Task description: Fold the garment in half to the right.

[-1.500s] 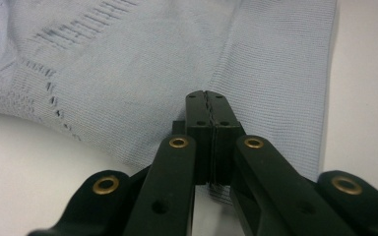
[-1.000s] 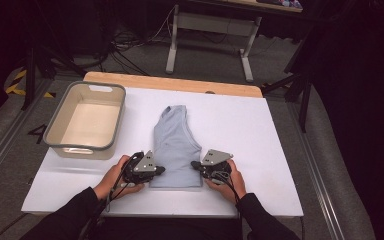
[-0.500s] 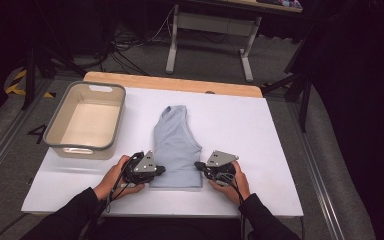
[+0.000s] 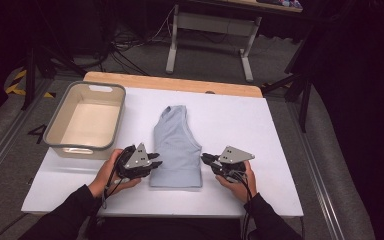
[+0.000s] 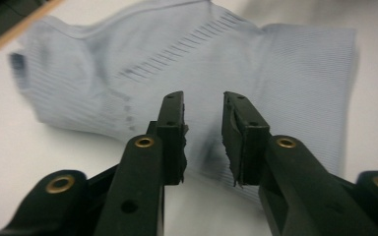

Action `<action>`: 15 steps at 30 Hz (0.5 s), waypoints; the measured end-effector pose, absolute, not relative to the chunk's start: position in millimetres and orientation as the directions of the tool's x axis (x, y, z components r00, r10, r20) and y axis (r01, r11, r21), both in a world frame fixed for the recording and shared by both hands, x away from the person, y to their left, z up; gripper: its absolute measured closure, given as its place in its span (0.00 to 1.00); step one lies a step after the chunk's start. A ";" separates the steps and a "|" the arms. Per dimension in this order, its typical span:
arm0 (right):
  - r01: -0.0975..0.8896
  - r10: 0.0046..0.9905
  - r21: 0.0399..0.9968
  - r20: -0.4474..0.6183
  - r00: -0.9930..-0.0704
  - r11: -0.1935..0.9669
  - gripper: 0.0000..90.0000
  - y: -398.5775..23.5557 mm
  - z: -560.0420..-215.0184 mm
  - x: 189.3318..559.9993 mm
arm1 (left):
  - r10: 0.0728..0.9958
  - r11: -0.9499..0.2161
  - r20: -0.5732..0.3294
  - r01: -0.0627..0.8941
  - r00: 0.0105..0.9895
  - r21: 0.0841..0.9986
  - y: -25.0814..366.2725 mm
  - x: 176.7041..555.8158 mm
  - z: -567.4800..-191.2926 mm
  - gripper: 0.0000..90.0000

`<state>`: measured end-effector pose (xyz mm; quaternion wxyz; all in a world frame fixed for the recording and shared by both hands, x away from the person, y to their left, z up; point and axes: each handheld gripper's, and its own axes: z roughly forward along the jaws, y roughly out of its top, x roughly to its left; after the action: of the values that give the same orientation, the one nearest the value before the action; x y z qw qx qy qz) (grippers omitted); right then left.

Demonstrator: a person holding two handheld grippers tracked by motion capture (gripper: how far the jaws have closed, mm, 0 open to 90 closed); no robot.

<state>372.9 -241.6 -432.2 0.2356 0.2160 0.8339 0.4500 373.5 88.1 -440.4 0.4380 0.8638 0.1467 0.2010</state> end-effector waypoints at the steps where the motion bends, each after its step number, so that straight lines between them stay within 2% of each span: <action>1: 0.141 0.575 0.855 -0.205 -0.792 0.499 0.91 -242.0 -431.1 372.2 | 0.441 -0.562 0.219 0.078 0.870 0.823 90.5 374.0 -439.0 0.74; 2: 0.141 0.575 0.855 -0.205 -0.792 0.499 0.91 -242.0 -431.1 372.2 | 0.441 -0.562 0.219 0.078 0.870 0.823 90.5 374.0 -439.0 0.71; 3: 0.129 0.583 0.868 -0.205 -0.786 0.479 0.84 -244.1 -428.6 370.6 | 0.454 -0.554 0.227 0.074 0.862 0.829 92.5 374.4 -438.3 0.69; 5: 0.128 0.591 0.876 -0.200 -0.781 0.465 0.82 -245.9 -427.5 369.5 | 0.464 -0.550 0.227 0.077 0.856 0.832 93.5 374.8 -439.3 0.65; 12: 0.125 0.590 0.877 -0.200 -0.782 0.464 0.62 -248.2 -429.4 366.5 | 0.479 -0.538 0.235 0.072 0.846 0.840 96.9 372.2 -440.9 0.52; 13: 0.125 0.590 0.877 -0.200 -0.782 0.464 0.62 -248.2 -429.4 366.5 | 0.479 -0.538 0.235 0.072 0.846 0.840 96.9 372.2 -440.9 0.50; 14: 0.126 0.590 0.879 -0.196 -0.783 0.460 0.56 -249.0 -430.5 366.2 | 0.495 -0.527 0.230 0.079 0.838 0.846 98.8 370.9 -442.0 0.48; 15: 0.126 0.590 0.879 -0.196 -0.783 0.460 0.56 -249.0 -430.5 366.2 | 0.495 -0.527 0.230 0.079 0.838 0.846 98.8 370.9 -442.0 0.46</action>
<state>366.2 -249.0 -430.5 0.2461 0.2190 0.8182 0.4712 370.9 98.8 -442.0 0.4557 0.8433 0.1703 0.2285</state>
